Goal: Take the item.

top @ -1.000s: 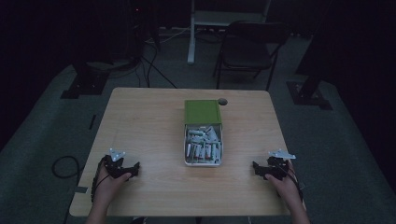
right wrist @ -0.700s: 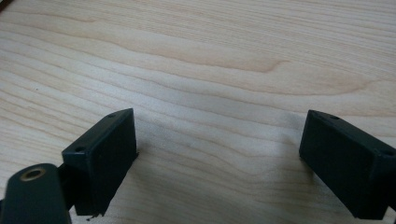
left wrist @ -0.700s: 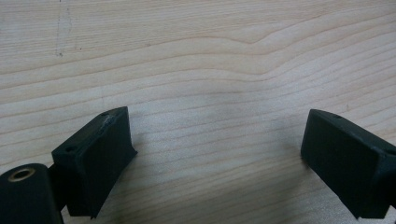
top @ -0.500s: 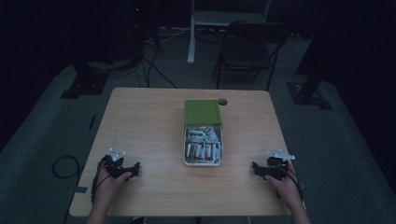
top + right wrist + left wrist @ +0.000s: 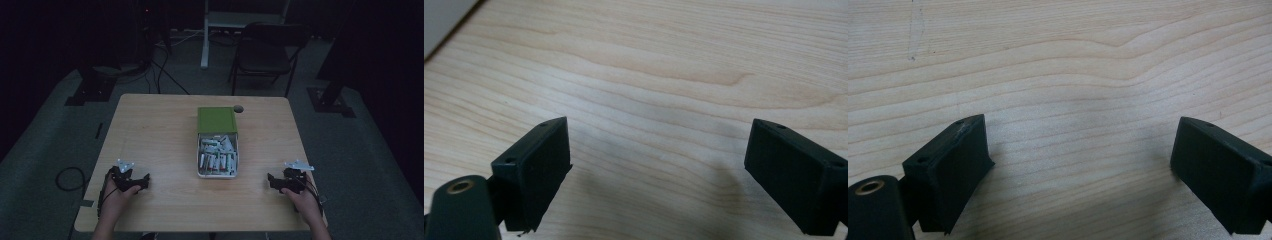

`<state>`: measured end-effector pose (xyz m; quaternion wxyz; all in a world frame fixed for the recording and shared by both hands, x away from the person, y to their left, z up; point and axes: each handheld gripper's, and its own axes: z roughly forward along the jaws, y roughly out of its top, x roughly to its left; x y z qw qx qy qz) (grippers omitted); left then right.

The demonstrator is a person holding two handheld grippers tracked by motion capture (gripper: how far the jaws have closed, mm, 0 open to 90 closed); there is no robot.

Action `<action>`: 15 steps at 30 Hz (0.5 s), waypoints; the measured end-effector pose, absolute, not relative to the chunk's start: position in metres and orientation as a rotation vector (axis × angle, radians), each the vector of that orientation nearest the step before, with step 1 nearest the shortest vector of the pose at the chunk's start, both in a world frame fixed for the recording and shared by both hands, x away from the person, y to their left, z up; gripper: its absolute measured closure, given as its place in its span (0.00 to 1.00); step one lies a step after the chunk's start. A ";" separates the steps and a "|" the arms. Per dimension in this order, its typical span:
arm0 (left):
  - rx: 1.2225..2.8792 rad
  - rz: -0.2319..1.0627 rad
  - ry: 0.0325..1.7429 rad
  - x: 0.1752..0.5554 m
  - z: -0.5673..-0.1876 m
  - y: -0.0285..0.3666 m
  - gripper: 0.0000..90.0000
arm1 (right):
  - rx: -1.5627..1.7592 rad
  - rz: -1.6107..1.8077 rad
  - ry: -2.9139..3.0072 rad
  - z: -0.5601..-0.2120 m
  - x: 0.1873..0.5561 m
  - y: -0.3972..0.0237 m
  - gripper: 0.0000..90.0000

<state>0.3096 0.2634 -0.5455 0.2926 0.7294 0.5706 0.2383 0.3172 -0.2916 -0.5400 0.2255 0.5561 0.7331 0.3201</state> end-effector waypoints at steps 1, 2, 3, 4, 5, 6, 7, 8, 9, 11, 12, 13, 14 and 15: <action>1.942 0.635 1.521 0.310 -0.545 0.263 0.10 | 1.536 0.888 2.019 -0.539 0.317 -0.291 0.12; 1.942 0.635 1.521 0.310 -0.545 0.263 0.10 | 1.530 0.894 2.021 -0.538 0.316 -0.290 0.12; 1.943 0.635 1.521 0.310 -0.545 0.263 0.10 | 1.526 0.896 2.025 -0.537 0.316 -0.289 0.12; 1.943 0.635 1.521 0.310 -0.545 0.263 0.10 | 1.521 0.898 2.028 -0.536 0.315 -0.288 0.12; 1.944 0.634 1.520 0.310 -0.545 0.263 0.10 | 1.515 0.898 2.030 -0.535 0.315 -0.286 0.12; 1.945 0.633 1.521 0.310 -0.545 0.263 0.10 | 1.510 0.899 2.032 -0.534 0.315 -0.285 0.12; 1.945 0.633 1.521 0.310 -0.545 0.263 0.09 | 1.510 0.899 2.032 -0.534 0.315 -0.285 0.12; 1.946 0.632 1.520 0.310 -0.545 0.263 0.09 | 1.499 0.903 2.036 -0.531 0.314 -0.283 0.12; 1.946 0.631 1.520 0.310 -0.545 0.263 0.09 | 1.495 0.904 2.037 -0.530 0.314 -0.282 0.12; 1.946 0.631 1.520 0.310 -0.545 0.263 0.09 | 1.488 0.914 2.040 -0.527 0.314 -0.280 0.12; 1.946 0.631 1.520 0.310 -0.545 0.263 0.09 | 1.485 0.917 2.041 -0.525 0.313 -0.279 0.12; 1.947 0.631 1.520 0.310 -0.545 0.263 0.09 | 1.486 0.921 2.041 -0.523 0.313 -0.278 0.15; 1.946 0.631 1.520 0.310 -0.545 0.263 0.09 | 1.485 0.920 2.038 -0.522 0.313 -0.276 0.16; 1.945 0.631 1.520 0.310 -0.545 0.263 0.09 | 1.486 0.924 2.043 -0.521 0.313 -0.275 0.16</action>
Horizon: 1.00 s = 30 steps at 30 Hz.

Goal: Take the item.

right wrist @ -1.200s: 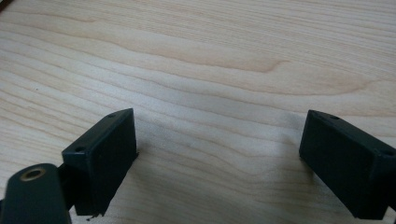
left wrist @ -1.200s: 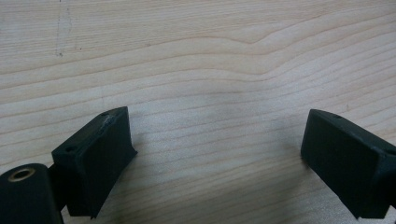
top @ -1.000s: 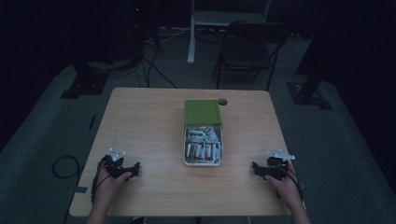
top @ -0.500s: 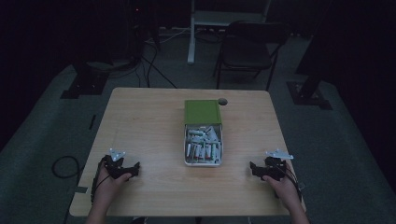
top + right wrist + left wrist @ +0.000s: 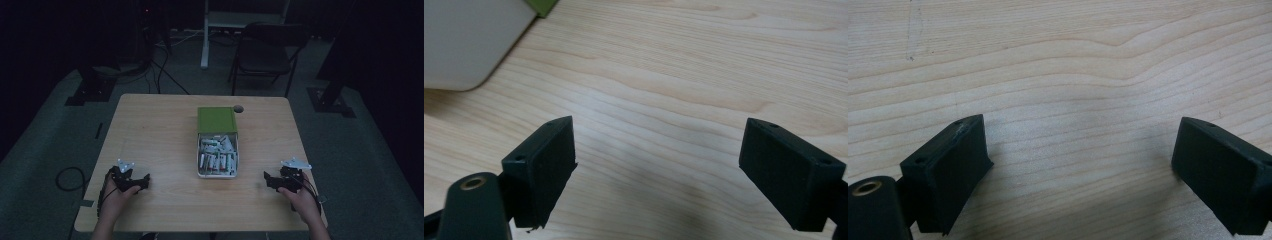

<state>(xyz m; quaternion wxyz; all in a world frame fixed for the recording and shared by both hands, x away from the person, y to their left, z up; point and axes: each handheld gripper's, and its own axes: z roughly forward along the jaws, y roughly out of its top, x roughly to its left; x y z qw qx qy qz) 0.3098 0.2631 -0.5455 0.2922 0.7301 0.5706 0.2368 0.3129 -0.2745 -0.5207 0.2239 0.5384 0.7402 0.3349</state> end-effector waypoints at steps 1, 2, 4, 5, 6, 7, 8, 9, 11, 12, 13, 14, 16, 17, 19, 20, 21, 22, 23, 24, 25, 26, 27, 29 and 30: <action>1.947 0.631 1.520 0.310 -0.545 0.263 0.09 | 1.478 0.921 2.053 -0.520 0.313 -0.273 0.16; 1.947 0.631 1.520 0.310 -0.545 0.263 0.09 | 1.472 0.918 2.061 -0.519 0.312 -0.271 0.16; 1.947 0.631 1.520 0.310 -0.545 0.263 0.09 | 1.462 0.917 2.072 -0.518 0.312 -0.267 0.16; 1.947 0.631 1.520 0.310 -0.545 0.263 0.09 | 1.454 0.918 2.074 -0.517 0.312 -0.266 0.16; 1.947 0.631 1.520 0.310 -0.545 0.263 0.09 | 1.449 0.923 2.074 -0.515 0.311 -0.265 0.16; 1.947 0.631 1.520 0.310 -0.545 0.263 0.09 | 1.442 0.928 2.075 -0.513 0.311 -0.263 0.16; 1.945 0.631 1.520 0.310 -0.545 0.263 0.09 | 1.441 0.937 2.076 -0.511 0.311 -0.262 0.17; 1.945 0.631 1.520 0.310 -0.545 0.263 0.09 | 1.436 0.944 2.076 -0.509 0.311 -0.260 0.17; 1.945 0.631 1.520 0.310 -0.545 0.263 0.09 | 1.429 0.962 2.077 -0.505 0.311 -0.257 0.17; 1.945 0.632 1.520 0.310 -0.546 0.263 0.09 | 1.422 0.968 2.080 -0.503 0.311 -0.255 0.17; 1.946 0.632 1.520 0.310 -0.546 0.263 0.09 | 1.416 0.974 2.081 -0.501 0.310 -0.253 0.17; 1.946 0.631 1.520 0.310 -0.545 0.263 0.09 | 1.407 0.979 2.081 -0.499 0.310 -0.251 0.17; 1.946 0.631 1.520 0.310 -0.545 0.263 0.09 | 1.393 0.992 2.081 -0.494 0.310 -0.247 0.17; 1.946 0.631 1.520 0.310 -0.545 0.263 0.09 | 1.385 0.999 2.083 -0.492 0.309 -0.246 0.17; 1.947 0.631 1.520 0.310 -0.545 0.263 0.09 | 1.373 1.002 2.080 -0.487 0.309 -0.243 0.17; 1.947 0.631 1.520 0.310 -0.545 0.263 0.09 | 1.369 1.007 2.082 -0.485 0.309 -0.241 0.17; 1.946 0.631 1.520 0.310 -0.546 0.263 0.09 | 1.361 1.008 2.084 -0.483 0.309 -0.240 0.17; 1.947 0.631 1.520 0.310 -0.545 0.263 0.09 | 1.352 1.011 2.089 -0.481 0.309 -0.238 0.17; 1.945 0.631 1.520 0.310 -0.546 0.263 0.09 | 1.342 1.018 2.095 -0.480 0.309 -0.236 0.17; 1.946 0.631 1.520 0.310 -0.546 0.263 0.09 | 1.335 1.025 2.102 -0.479 0.308 -0.234 0.17; 1.945 0.631 1.520 0.310 -0.546 0.263 0.09 | 1.326 1.029 2.109 -0.477 0.308 -0.232 0.17; 1.946 0.631 1.520 0.310 -0.546 0.263 0.09 | 1.318 1.034 2.113 -0.476 0.308 -0.229 0.17; 1.946 0.631 1.520 0.310 -0.546 0.263 0.09 | 1.311 1.044 2.116 -0.474 0.307 -0.227 0.17; 1.944 0.631 1.520 0.310 -0.546 0.263 0.09 | 1.300 1.057 2.118 -0.471 0.306 -0.224 0.17; 1.944 0.631 1.520 0.310 -0.546 0.263 0.09 | 1.295 1.065 2.113 -0.469 0.306 -0.223 0.20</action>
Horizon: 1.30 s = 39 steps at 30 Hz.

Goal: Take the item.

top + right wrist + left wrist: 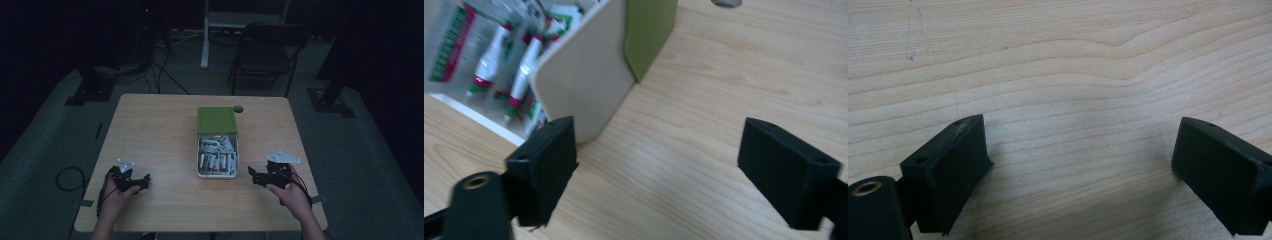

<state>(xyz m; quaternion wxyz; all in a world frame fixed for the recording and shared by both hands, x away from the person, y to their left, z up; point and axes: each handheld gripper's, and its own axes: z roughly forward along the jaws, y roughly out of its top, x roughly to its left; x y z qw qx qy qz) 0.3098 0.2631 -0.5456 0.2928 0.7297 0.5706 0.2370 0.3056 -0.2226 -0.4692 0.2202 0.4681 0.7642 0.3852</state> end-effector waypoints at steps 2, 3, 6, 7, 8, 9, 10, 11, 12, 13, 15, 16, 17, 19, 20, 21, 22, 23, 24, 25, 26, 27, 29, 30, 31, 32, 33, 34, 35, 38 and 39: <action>1.946 0.631 1.520 0.310 -0.545 0.263 0.09 | 1.286 1.080 2.108 -0.466 0.305 -0.220 0.20; 1.948 0.631 1.519 0.310 -0.545 0.263 0.09 | 1.282 1.084 2.110 -0.464 0.304 -0.218 0.20; 1.948 0.631 1.519 0.310 -0.545 0.263 0.09 | 1.259 1.099 2.120 -0.460 0.303 -0.212 0.20; 1.948 0.631 1.519 0.310 -0.545 0.263 0.09 | 1.250 1.104 2.121 -0.459 0.303 -0.210 0.20; 1.948 0.631 1.519 0.310 -0.545 0.263 0.09 | 1.246 1.116 2.122 -0.457 0.302 -0.208 0.20; 1.948 0.631 1.519 0.310 -0.545 0.263 0.09 | 1.237 1.126 2.126 -0.456 0.302 -0.206 0.20; 1.948 0.631 1.519 0.310 -0.545 0.263 0.09 | 1.232 1.134 2.128 -0.454 0.302 -0.204 0.20; 1.948 0.631 1.519 0.310 -0.545 0.263 0.09 | 1.225 1.139 2.128 -0.453 0.302 -0.202 0.20; 1.948 0.631 1.519 0.310 -0.545 0.263 0.09 | 1.217 1.144 2.132 -0.452 0.302 -0.199 0.20; 1.948 0.631 1.519 0.310 -0.545 0.263 0.09 | 1.208 1.147 2.135 -0.451 0.302 -0.197 0.20; 1.948 0.631 1.519 0.310 -0.545 0.263 0.09 | 1.193 1.145 2.137 -0.449 0.302 -0.193 0.23; 1.948 0.632 1.519 0.310 -0.545 0.263 0.09 | 1.182 1.144 2.140 -0.448 0.302 -0.191 0.23; 1.947 0.632 1.519 0.310 -0.545 0.263 0.09 | 1.174 1.147 2.147 -0.448 0.302 -0.189 0.23; 1.948 0.632 1.519 0.310 -0.545 0.263 0.09 | 1.162 1.156 2.158 -0.447 0.302 -0.184 0.23; 1.948 0.632 1.519 0.310 -0.545 0.263 0.09 | 1.156 1.159 2.160 -0.447 0.302 -0.182 0.22; 1.948 0.632 1.519 0.310 -0.545 0.263 0.09 | 1.152 1.162 2.157 -0.446 0.302 -0.180 0.22; 1.948 0.632 1.519 0.310 -0.545 0.263 0.09 | 1.144 1.169 2.155 -0.445 0.301 -0.177 0.23; 1.948 0.632 1.519 0.310 -0.545 0.263 0.09 | 1.131 1.178 2.154 -0.445 0.301 -0.175 0.25; 1.948 0.632 1.519 0.310 -0.545 0.263 0.09 | 1.120 1.184 2.156 -0.444 0.301 -0.173 0.25; 1.948 0.631 1.519 0.310 -0.545 0.263 0.09 | 1.116 1.197 2.158 -0.444 0.301 -0.170 0.25; 1.948 0.632 1.519 0.310 -0.545 0.263 0.09 | 1.113 1.207 2.156 -0.443 0.301 -0.168 0.25; 1.947 0.632 1.519 0.310 -0.545 0.263 0.09 | 1.108 1.209 2.156 -0.443 0.300 -0.165 0.26; 1.947 0.632 1.519 0.310 -0.545 0.263 0.09 | 1.093 1.221 2.173 -0.442 0.301 -0.161 0.27; 1.948 0.631 1.519 0.310 -0.545 0.263 0.09 | 1.089 1.223 2.178 -0.442 0.301 -0.158 0.27; 1.948 0.632 1.519 0.310 -0.545 0.263 0.09 | 1.085 1.224 2.181 -0.442 0.301 -0.155 0.27; 1.947 0.632 1.519 0.310 -0.545 0.263 0.09 | 1.078 1.227 2.180 -0.441 0.301 -0.153 0.28; 1.948 0.632 1.519 0.310 -0.545 0.263 0.09 | 1.077 1.228 2.179 -0.441 0.301 -0.150 0.30; 1.947 0.632 1.519 0.310 -0.545 0.263 0.09 | 1.074 1.231 2.176 -0.441 0.301 -0.147 0.30; 1.948 0.632 1.519 0.310 -0.545 0.263 0.09 | 1.076 1.235 2.176 -0.441 0.301 -0.145 0.30; 1.948 0.632 1.519 0.310 -0.545 0.263 0.09 | 1.065 1.238 2.182 -0.441 0.302 -0.137 0.33; 1.948 0.632 1.519 0.310 -0.545 0.263 0.09 | 1.061 1.237 2.187 -0.442 0.303 -0.134 0.33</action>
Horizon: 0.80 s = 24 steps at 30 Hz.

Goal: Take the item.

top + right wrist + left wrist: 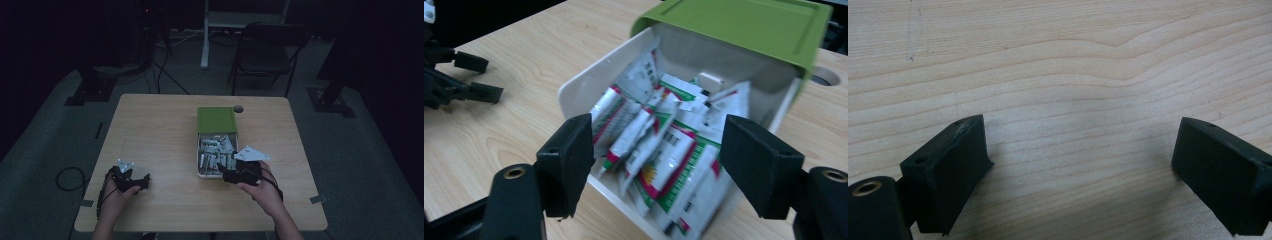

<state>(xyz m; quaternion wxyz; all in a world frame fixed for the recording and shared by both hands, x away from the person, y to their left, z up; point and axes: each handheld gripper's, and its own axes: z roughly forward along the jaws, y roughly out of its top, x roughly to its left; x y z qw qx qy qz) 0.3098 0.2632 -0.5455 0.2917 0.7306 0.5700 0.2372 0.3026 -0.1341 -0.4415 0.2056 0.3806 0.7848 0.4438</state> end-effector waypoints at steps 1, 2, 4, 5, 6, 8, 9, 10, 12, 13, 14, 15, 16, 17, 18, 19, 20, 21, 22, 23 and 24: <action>1.947 0.632 1.519 0.310 -0.545 0.263 0.09 | 1.054 1.238 2.195 -0.442 0.303 -0.131 0.34; 1.947 0.632 1.519 0.310 -0.546 0.263 0.09 | 1.056 1.243 2.201 -0.443 0.303 -0.128 0.34; 1.947 0.632 1.519 0.310 -0.545 0.263 0.09 | 1.047 1.239 2.211 -0.446 0.305 -0.123 0.34; 1.948 0.632 1.519 0.310 -0.545 0.263 0.09 | 1.046 1.238 2.214 -0.447 0.305 -0.120 0.34; 1.947 0.632 1.519 0.310 -0.545 0.263 0.09 | 1.047 1.235 2.217 -0.449 0.306 -0.118 0.35; 1.948 0.632 1.519 0.310 -0.545 0.263 0.09 | 1.043 1.230 2.225 -0.452 0.308 -0.114 0.35; 1.947 0.632 1.519 0.310 -0.545 0.263 0.09 | 1.045 1.230 2.228 -0.454 0.308 -0.112 0.35; 1.948 0.632 1.519 0.310 -0.545 0.263 0.09 | 1.042 1.230 2.231 -0.455 0.309 -0.110 0.35; 1.947 0.633 1.519 0.310 -0.546 0.263 0.09 | 1.042 1.234 2.242 -0.458 0.310 -0.106 0.35; 1.948 0.632 1.519 0.310 -0.545 0.263 0.09 | 1.039 1.235 2.244 -0.459 0.311 -0.105 0.35; 1.947 0.633 1.519 0.310 -0.545 0.263 0.09 | 1.042 1.236 2.246 -0.460 0.311 -0.103 0.35; 1.947 0.633 1.519 0.310 -0.545 0.263 0.09 | 1.040 1.237 2.250 -0.460 0.312 -0.101 0.35; 1.947 0.633 1.519 0.310 -0.546 0.263 0.09 | 1.036 1.237 2.253 -0.461 0.312 -0.099 0.35; 1.946 0.633 1.518 0.310 -0.546 0.263 0.09 | 1.034 1.237 2.254 -0.461 0.313 -0.097 0.36; 1.947 0.633 1.519 0.310 -0.545 0.263 0.09 | 1.034 1.236 2.257 -0.462 0.313 -0.095 0.36; 1.947 0.633 1.519 0.310 -0.546 0.263 0.09 | 1.034 1.235 2.259 -0.463 0.314 -0.094 0.36; 1.948 0.633 1.519 0.310 -0.545 0.263 0.09 | 1.044 1.239 2.262 -0.464 0.314 -0.093 0.36; 1.948 0.633 1.519 0.310 -0.545 0.263 0.09 | 1.049 1.241 2.266 -0.465 0.315 -0.091 0.36; 1.947 0.633 1.519 0.310 -0.545 0.263 0.09 | 1.053 1.241 2.270 -0.466 0.316 -0.090 0.38; 1.947 0.633 1.519 0.310 -0.545 0.263 0.09 | 1.054 1.239 2.271 -0.467 0.316 -0.089 0.38; 1.947 0.633 1.519 0.310 -0.545 0.263 0.09 | 1.053 1.236 2.274 -0.469 0.317 -0.087 0.39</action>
